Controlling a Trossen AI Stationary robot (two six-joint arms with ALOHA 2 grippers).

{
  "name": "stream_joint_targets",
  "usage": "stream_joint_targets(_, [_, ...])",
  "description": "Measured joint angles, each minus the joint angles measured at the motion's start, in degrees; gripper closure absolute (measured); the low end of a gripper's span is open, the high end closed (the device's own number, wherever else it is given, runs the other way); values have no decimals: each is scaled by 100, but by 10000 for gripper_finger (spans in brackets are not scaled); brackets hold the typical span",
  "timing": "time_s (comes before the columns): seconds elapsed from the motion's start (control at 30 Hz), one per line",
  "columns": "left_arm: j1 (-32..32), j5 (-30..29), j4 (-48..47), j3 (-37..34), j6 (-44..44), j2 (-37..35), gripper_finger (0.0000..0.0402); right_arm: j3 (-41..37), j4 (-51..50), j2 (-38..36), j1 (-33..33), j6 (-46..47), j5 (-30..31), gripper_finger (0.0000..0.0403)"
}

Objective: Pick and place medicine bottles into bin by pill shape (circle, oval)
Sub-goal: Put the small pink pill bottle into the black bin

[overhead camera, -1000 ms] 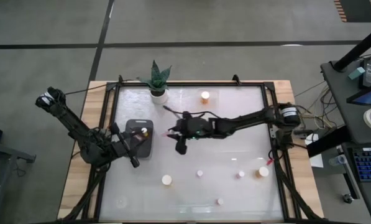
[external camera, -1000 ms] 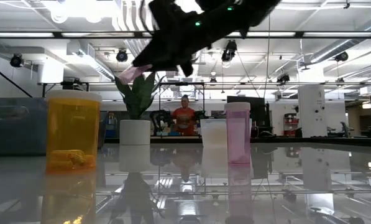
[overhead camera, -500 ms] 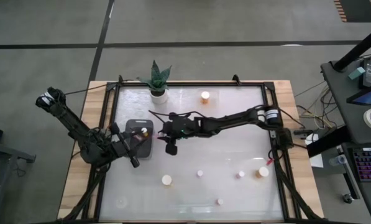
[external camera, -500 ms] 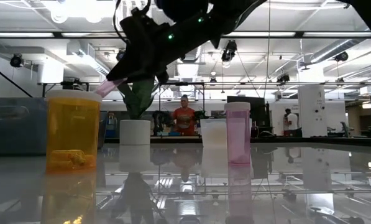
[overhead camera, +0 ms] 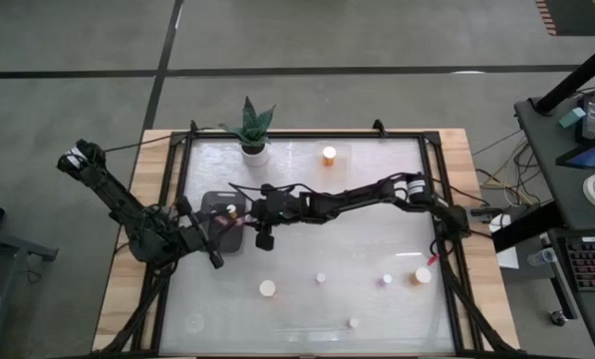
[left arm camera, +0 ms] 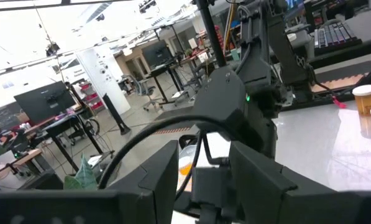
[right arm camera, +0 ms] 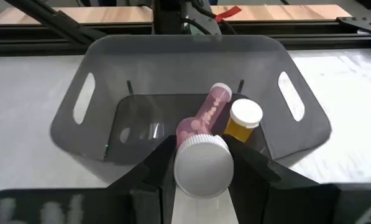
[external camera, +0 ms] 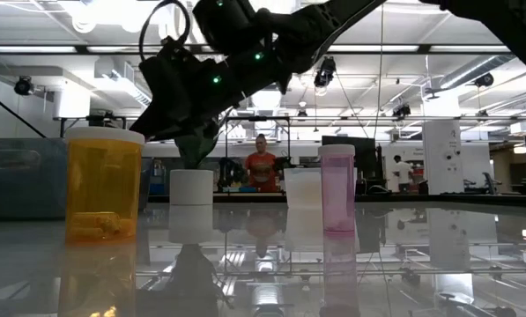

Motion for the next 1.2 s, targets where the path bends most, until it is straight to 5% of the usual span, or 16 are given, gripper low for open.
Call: stream_joint_targets(1.2, [0, 2, -2, 2, 2, -4, 272, 174, -148, 87, 0, 145, 9, 275])
